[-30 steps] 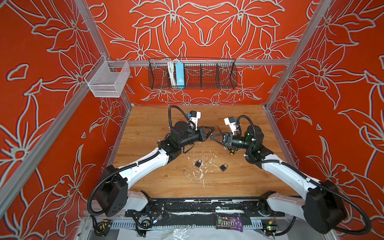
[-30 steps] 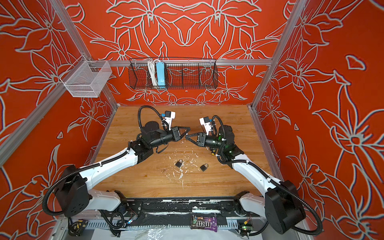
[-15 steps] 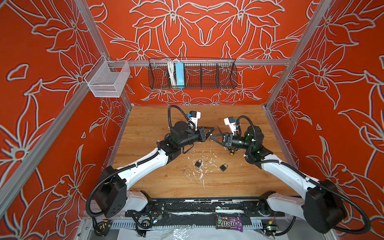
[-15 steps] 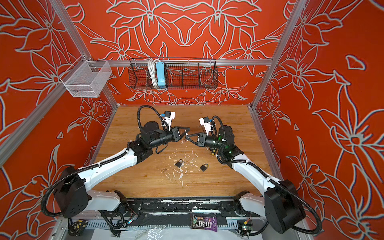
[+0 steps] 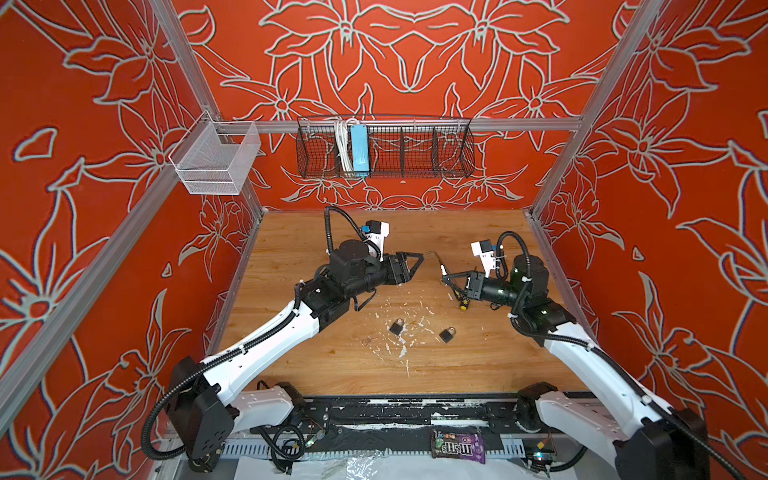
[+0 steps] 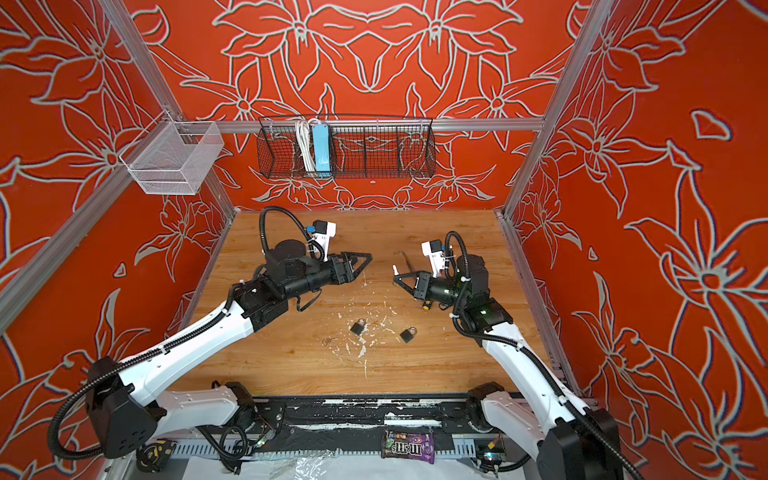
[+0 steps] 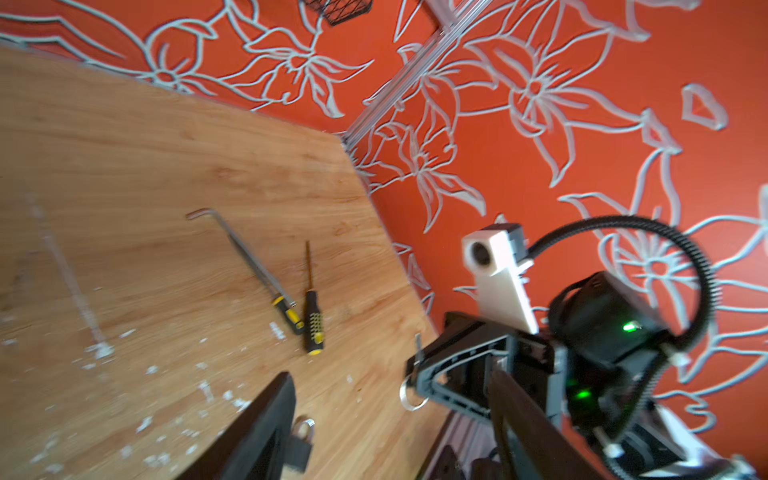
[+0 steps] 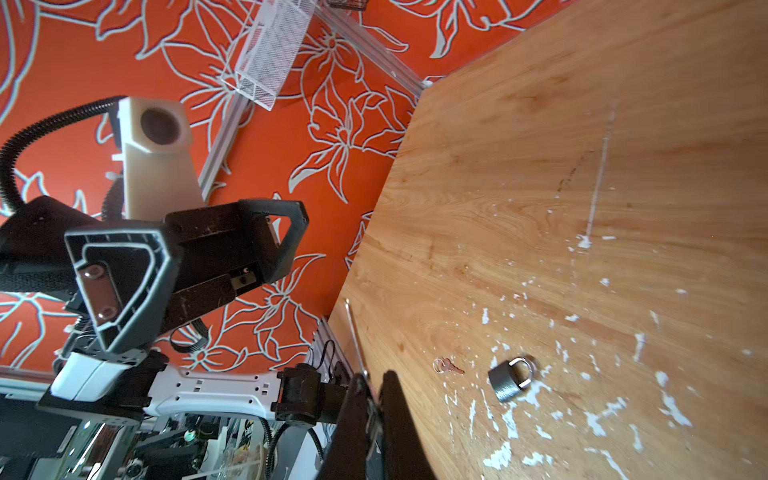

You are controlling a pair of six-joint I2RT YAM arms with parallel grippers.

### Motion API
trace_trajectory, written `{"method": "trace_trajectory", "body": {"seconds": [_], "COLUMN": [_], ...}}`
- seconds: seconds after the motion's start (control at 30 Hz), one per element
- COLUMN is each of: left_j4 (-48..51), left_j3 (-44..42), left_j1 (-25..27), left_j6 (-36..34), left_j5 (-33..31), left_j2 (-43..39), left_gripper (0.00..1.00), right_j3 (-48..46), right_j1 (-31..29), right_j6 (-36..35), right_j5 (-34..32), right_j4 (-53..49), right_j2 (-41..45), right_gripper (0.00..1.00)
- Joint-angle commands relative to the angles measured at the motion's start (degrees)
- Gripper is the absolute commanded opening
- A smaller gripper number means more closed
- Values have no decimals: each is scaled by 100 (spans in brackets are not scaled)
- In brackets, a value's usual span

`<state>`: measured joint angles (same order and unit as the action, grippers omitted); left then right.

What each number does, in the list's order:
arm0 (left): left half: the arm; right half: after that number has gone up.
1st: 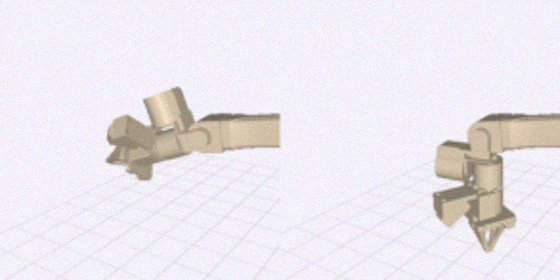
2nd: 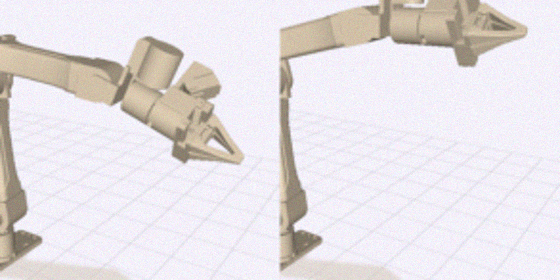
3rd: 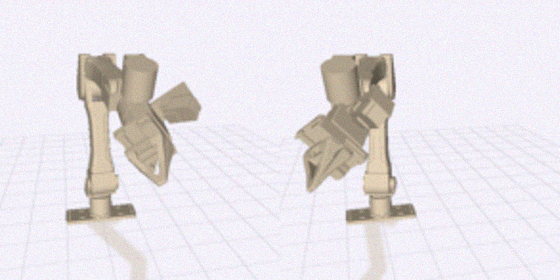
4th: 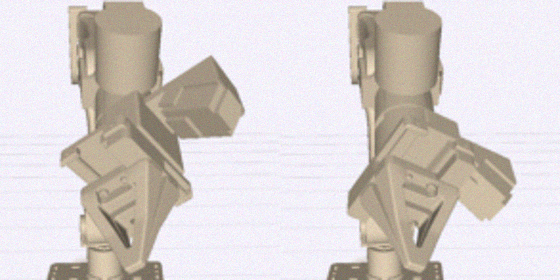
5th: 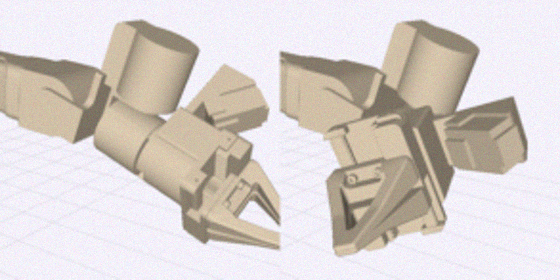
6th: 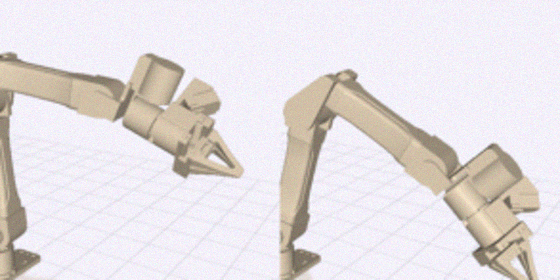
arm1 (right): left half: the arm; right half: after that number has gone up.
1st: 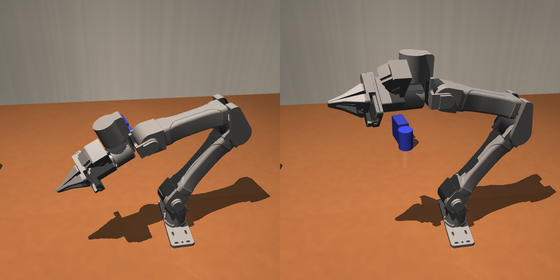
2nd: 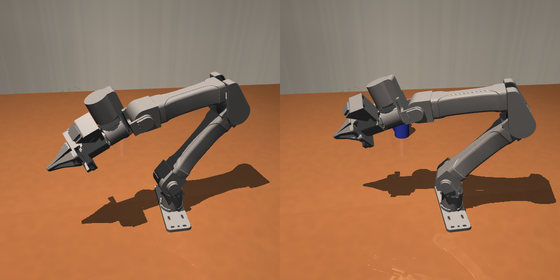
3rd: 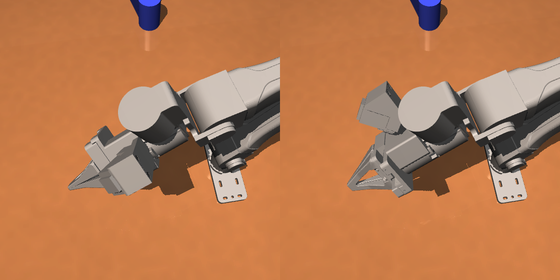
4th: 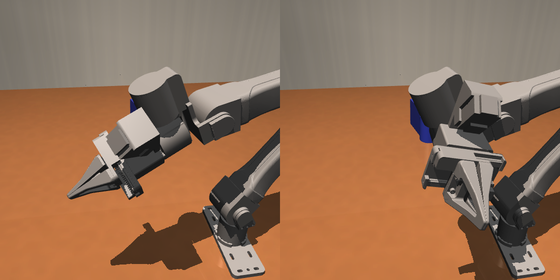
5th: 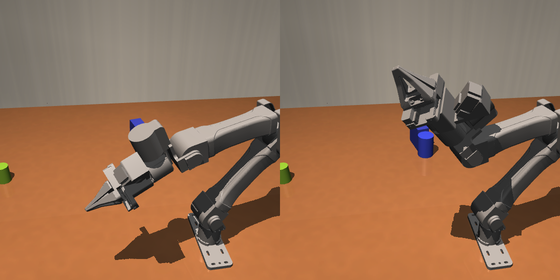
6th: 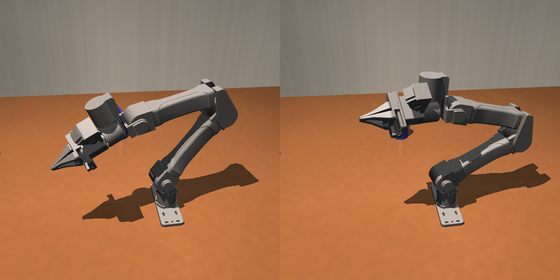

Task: Unlock with the key

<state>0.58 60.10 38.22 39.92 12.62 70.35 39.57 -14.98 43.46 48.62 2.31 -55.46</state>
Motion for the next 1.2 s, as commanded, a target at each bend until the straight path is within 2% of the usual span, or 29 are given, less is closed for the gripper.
{"method": "trace_trajectory", "body": {"seconds": [0.0, 0.3, 0.57, 0.93, 1.17], "left_j4": [1382, 2508, 2761, 3589, 3947], "left_j3": [240, 492, 1135, 2583, 3262], "left_j1": [210, 1131, 1795, 2001, 2059], "left_j6": [-66, -194, -415, -938, -1295], "left_j5": [-306, -615, -651, -946, -995], "left_j2": [46, 749, 2085, 3900, 4658], "left_gripper": [78, 83, 84, 83, 83], "right_j3": [-90, -223, -614, -505, -455], "right_j1": [261, 841, 1240, 1520, 1533], "right_j6": [-483, -1025, -954, -1101, -1273], "right_j5": [-193, -453, -473, -605, -761], "right_j4": [-1129, -2689, -2829, -3118, -3291], "right_j2": [158, 244, 167, 36, 105], "right_gripper": [0, 0, 0, 0, 0]}}
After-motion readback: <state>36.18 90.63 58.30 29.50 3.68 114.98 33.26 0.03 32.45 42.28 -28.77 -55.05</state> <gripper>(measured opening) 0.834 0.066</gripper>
